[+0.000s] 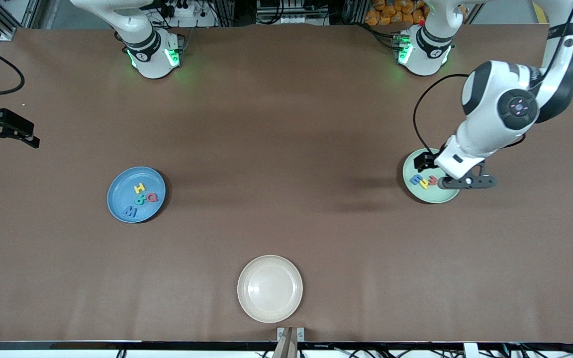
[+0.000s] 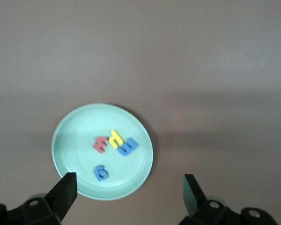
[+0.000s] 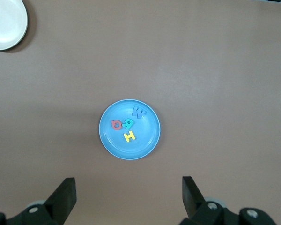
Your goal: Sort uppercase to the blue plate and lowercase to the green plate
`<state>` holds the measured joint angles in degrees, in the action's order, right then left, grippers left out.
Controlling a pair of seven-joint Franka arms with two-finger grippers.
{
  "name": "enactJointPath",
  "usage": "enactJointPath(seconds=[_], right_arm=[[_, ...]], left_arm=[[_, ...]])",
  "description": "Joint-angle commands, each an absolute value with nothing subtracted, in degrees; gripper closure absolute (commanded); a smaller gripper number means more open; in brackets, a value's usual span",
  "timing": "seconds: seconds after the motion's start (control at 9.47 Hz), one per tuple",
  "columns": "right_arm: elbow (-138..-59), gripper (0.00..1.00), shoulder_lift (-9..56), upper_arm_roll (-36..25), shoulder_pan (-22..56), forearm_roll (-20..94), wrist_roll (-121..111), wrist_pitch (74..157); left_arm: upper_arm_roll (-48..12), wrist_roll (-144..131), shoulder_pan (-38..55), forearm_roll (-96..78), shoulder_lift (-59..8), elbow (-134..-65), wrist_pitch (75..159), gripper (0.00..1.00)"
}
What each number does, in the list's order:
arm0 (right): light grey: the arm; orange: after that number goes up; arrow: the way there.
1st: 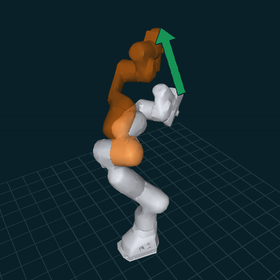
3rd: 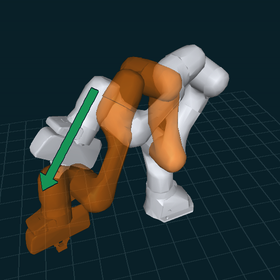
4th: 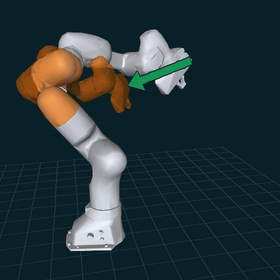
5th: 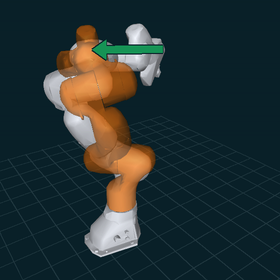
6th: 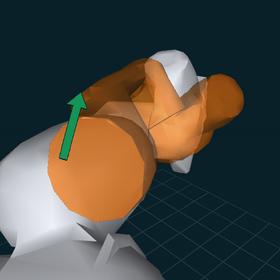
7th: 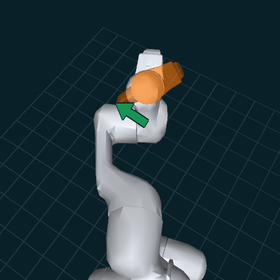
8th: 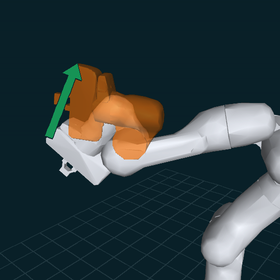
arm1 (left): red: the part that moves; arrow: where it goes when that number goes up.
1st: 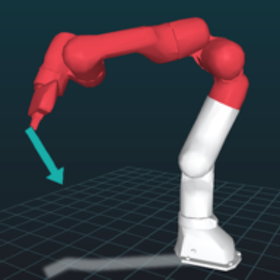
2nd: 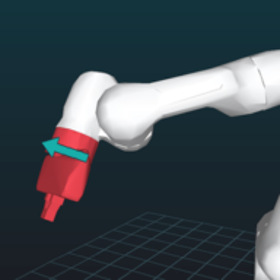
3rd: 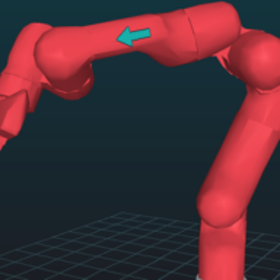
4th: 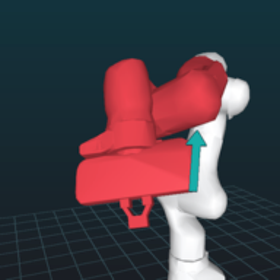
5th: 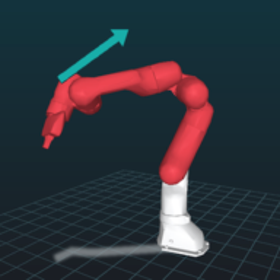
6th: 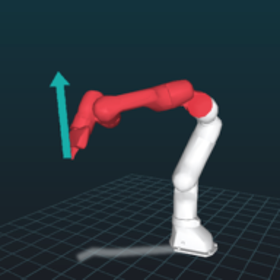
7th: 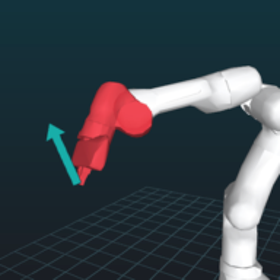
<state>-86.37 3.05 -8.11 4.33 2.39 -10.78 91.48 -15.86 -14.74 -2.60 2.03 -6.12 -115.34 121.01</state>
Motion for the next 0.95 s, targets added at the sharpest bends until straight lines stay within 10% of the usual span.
enactJointPath(seconds=[0.0, 0.84], right_arm=[[-85.3, 0.00, 3.4, -8.2, 4.1, 3.3, -11.3, 91.1], [-85.5, 0.00, 3.4, -8.2, 4.2, 3.4, -10.9, 93.1]], left_arm=[[-15.6, -14.7, -3.2, 0.6, -5.7, -110.0, 120.3, 0.00], [-14.8, -13.7, -6.4, 4.9, -5.4, -93.1, 102.2, 0.00]])
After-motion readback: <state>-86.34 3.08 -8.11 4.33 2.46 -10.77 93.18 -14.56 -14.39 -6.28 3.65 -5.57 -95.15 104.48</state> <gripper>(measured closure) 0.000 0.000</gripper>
